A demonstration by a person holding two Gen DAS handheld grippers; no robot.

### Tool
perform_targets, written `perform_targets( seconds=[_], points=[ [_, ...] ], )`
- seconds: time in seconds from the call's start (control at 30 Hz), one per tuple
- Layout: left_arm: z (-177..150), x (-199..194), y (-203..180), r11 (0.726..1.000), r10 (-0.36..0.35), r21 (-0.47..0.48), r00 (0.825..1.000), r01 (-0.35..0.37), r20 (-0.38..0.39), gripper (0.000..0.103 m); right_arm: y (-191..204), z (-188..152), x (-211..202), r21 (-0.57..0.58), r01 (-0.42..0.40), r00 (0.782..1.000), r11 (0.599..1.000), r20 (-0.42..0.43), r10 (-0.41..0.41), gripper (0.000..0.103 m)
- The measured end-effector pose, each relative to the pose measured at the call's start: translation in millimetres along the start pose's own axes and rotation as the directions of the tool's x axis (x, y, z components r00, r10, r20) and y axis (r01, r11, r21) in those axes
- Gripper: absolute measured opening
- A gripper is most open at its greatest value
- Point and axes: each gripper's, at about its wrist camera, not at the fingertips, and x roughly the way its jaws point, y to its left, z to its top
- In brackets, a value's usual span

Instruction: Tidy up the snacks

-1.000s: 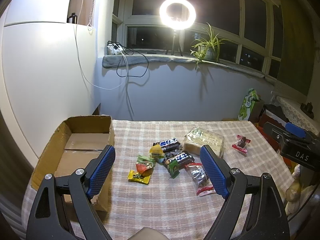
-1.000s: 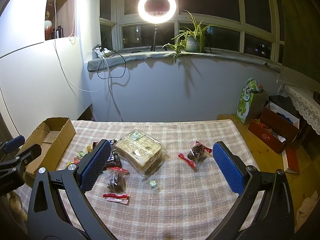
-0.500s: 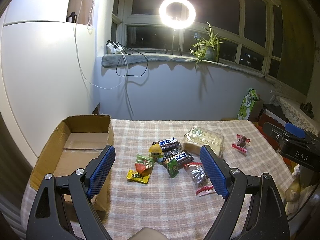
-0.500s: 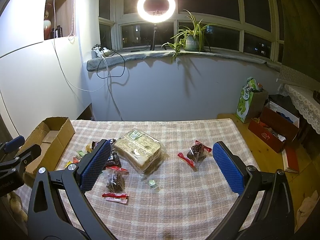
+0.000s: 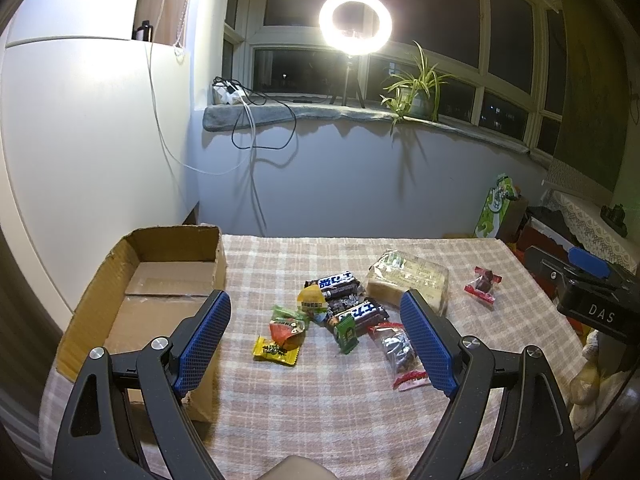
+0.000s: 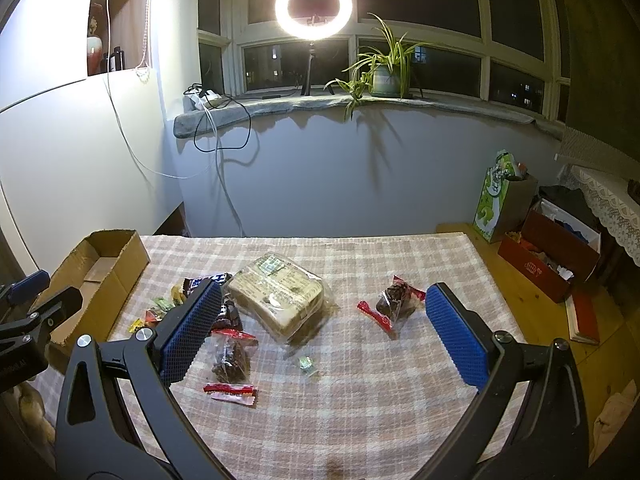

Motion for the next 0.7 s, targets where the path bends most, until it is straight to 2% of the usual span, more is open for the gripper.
perform_targets(
  seconds=[0.2, 0.33, 0.57, 0.7],
  points=[
    [-8, 10, 4, 1.000, -0.021, -0.009, 0.999, 0.020, -0.041, 0.087, -7, -12, 8, -0.029, -0.013, 0.999, 1.000, -0.041, 0.012, 0.103],
    [-18, 18, 6, 0.999, -0.035, -0.014, 0.996, 0.034, -0.082, 0.087, -22, -21, 13, -0.076, 0.001, 0.984, 0.997, -0.177, -0.015, 0.103],
    [-32, 27, -2, 0.997, -0.080, -0.004, 0.987, 0.080, -0.140, 0.085, -48, -40, 25, -0.101, 0.026, 0.987, 0.995, -0.157, -0.042, 0.103],
    [-39, 38, -14, 0.991, -0.134, -0.002, 0.973, 0.136, -0.187, 0.077, -55, -47, 36, -0.077, -0.029, 0.983, 0.997, -0.185, 0.015, 0.103]
  ],
)
